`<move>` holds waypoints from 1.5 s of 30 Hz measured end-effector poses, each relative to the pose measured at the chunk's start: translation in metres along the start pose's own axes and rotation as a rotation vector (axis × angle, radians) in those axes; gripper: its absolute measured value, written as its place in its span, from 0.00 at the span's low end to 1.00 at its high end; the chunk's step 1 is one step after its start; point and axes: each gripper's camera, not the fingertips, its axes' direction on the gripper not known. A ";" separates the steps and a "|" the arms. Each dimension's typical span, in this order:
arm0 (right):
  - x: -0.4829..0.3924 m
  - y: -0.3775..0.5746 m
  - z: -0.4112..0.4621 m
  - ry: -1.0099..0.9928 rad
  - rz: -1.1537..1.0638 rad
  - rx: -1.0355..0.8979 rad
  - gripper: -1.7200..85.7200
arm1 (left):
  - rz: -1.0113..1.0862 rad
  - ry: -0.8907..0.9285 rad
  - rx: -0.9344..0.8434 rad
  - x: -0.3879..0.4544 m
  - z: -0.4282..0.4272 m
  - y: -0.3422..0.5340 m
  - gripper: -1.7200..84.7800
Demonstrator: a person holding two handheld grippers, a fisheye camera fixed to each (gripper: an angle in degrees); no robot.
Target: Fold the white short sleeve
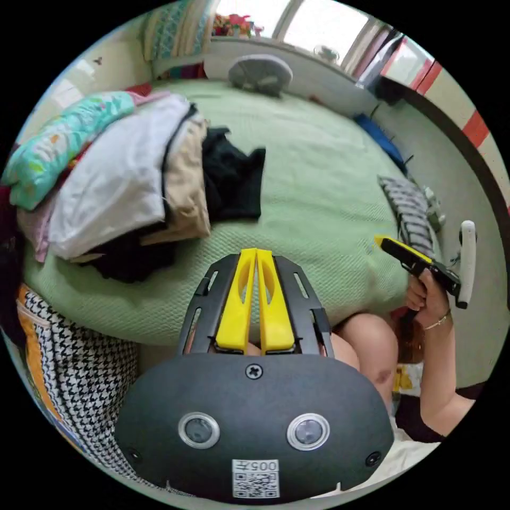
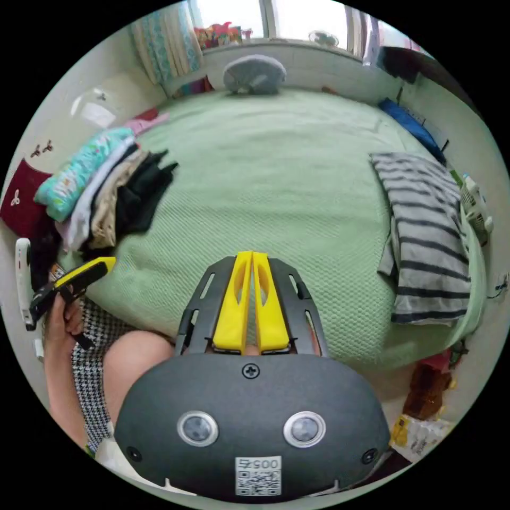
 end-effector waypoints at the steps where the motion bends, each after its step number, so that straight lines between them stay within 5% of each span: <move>1: -0.008 -0.005 -0.004 -0.001 -0.013 0.017 0.02 | -0.033 -0.029 0.030 -0.008 -0.009 -0.004 0.04; 5: -0.057 -0.045 -0.007 -0.015 -0.107 0.021 0.05 | -0.148 -0.144 0.164 -0.054 -0.036 -0.039 0.15; 9: -0.096 -0.050 0.006 0.045 -0.288 0.018 0.05 | -0.297 -0.077 0.084 -0.099 -0.001 -0.055 0.17; 13: -0.107 -0.033 0.023 0.060 -0.401 -0.036 0.04 | -0.328 -0.094 0.089 -0.119 0.004 -0.053 0.14; 22: -0.088 -0.040 0.015 -0.013 -0.289 -0.041 0.02 | -0.306 -0.037 0.116 -0.130 -0.019 -0.064 0.05; 28: -0.068 -0.040 0.014 0.019 -0.272 -0.048 0.01 | -0.260 0.027 0.196 -0.082 -0.027 -0.089 0.03; 45: 0.107 -0.052 0.002 0.115 0.134 -0.021 0.00 | 0.181 0.454 -0.054 0.191 0.118 -0.136 0.03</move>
